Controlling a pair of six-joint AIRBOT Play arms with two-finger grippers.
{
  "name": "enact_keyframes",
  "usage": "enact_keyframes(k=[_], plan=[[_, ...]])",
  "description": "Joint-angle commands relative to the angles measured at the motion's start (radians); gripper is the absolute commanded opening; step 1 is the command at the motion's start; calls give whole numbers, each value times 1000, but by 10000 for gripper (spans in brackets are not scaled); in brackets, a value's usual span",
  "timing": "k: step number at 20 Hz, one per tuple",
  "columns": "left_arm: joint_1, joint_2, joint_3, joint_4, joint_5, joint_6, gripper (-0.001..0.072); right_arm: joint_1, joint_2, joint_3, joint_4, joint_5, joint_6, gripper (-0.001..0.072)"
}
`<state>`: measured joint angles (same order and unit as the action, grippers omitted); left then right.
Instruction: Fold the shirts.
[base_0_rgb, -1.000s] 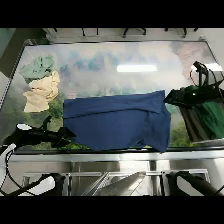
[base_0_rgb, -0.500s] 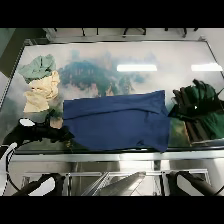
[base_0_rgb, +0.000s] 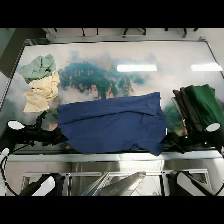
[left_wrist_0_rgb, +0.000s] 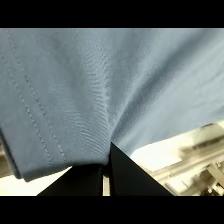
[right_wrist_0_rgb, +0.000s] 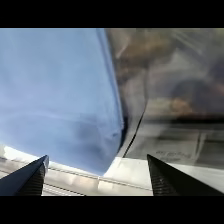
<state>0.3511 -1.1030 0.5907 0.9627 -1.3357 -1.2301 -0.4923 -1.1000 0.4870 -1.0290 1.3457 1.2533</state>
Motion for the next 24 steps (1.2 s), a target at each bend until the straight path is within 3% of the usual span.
enact_keyframes(k=[1, 4, 5, 6, 7, 10, 14, 18, 21, 24], plan=[[5, -65, 26, 5, -51, 0, 17, -6, -2, -79, 81, -33, -47, 701], [5, -90, 75, 5, -53, -1, 17, 35, -2, -82, 90, -51, -11, 684], [5, -90, 97, 5, -53, -1, 17, 54, -2, -82, 93, -70, -3, 614], [5, -90, 116, 5, -55, -2, 17, 71, -2, -81, 105, -80, 3, 451], [5, -90, 133, 5, -62, -2, 17, 85, -2, -78, 111, -69, -3, 29], [5, -90, 147, 23, -89, 0, 17, 89, 45, -51, 76, 29, 24, 25], [7, 7, 87, 110, -183, -6, 17, 92, 343, -36, -17, 185, 209, 24], [7, 158, 32, 110, -178, -124, 16, 121, 622, 83, -10, 214, 320, 24], [6, 92, 174, 110, -157, -147, 16, 169, 545, 172, 1, 124, 341, 24], [6, -92, 363, 109, -159, -147, 16, 272, 298, 259, 90, -68, 270, 24]])
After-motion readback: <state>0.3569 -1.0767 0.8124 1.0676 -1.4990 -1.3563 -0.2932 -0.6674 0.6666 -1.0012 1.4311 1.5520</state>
